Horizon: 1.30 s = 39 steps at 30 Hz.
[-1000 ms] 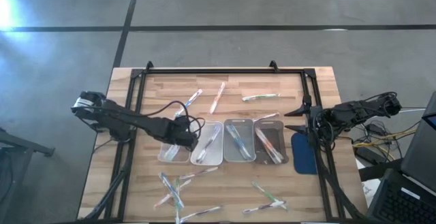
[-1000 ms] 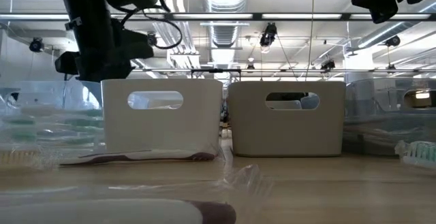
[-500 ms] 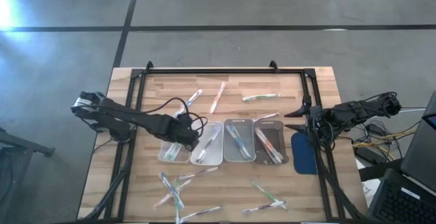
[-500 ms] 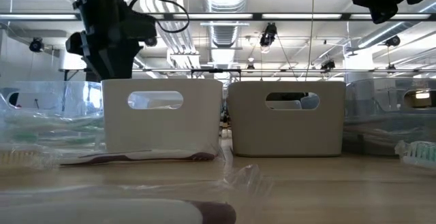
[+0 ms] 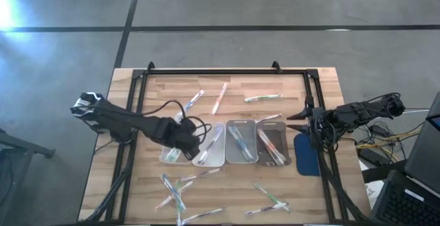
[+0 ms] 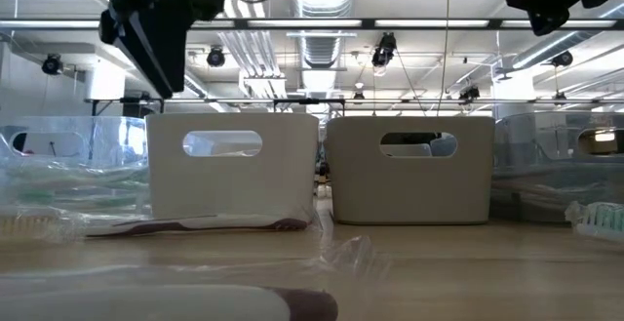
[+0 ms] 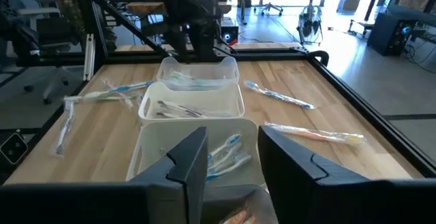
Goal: Pick & Place Toothbrushes
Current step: Put the orange toothbrush into the black bin
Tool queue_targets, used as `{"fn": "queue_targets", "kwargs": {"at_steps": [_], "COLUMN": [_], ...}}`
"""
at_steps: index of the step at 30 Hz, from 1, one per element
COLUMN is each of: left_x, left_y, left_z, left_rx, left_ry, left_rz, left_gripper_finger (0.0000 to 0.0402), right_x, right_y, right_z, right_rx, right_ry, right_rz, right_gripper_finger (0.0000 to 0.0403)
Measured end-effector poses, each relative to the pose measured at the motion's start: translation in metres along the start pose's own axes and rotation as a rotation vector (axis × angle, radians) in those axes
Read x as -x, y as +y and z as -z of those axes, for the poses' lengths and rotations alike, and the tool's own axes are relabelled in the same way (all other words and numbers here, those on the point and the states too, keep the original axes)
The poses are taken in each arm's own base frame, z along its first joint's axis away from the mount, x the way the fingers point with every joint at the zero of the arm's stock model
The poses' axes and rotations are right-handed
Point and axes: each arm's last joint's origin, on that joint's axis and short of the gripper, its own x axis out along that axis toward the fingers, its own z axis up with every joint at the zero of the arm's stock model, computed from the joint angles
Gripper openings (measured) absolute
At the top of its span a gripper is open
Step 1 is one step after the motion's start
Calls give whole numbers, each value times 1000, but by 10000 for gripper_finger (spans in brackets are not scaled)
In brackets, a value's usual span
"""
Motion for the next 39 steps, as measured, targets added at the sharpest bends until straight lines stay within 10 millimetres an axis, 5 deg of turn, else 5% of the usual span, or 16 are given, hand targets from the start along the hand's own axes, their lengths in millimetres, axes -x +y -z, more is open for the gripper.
{"fn": "queue_targets", "kwargs": {"at_steps": [13,25,39], "left_x": [20,33,57], "left_y": [-22,-12,6], "left_z": [31,21,18], "left_rx": [-101,-275,-413], "left_ry": [-118,-484,-578], "left_rz": [26,-174,-223], "left_gripper_finger": [170,170,170], "right_x": [0,-2,-8], "right_y": [0,3,7], "right_z": [-3,-15,-35], "right_rx": [13,59,78], "right_ry": [-27,-137,-310], "right_rz": [-2,-6,12], "right_gripper_finger": [78,43,54]}}
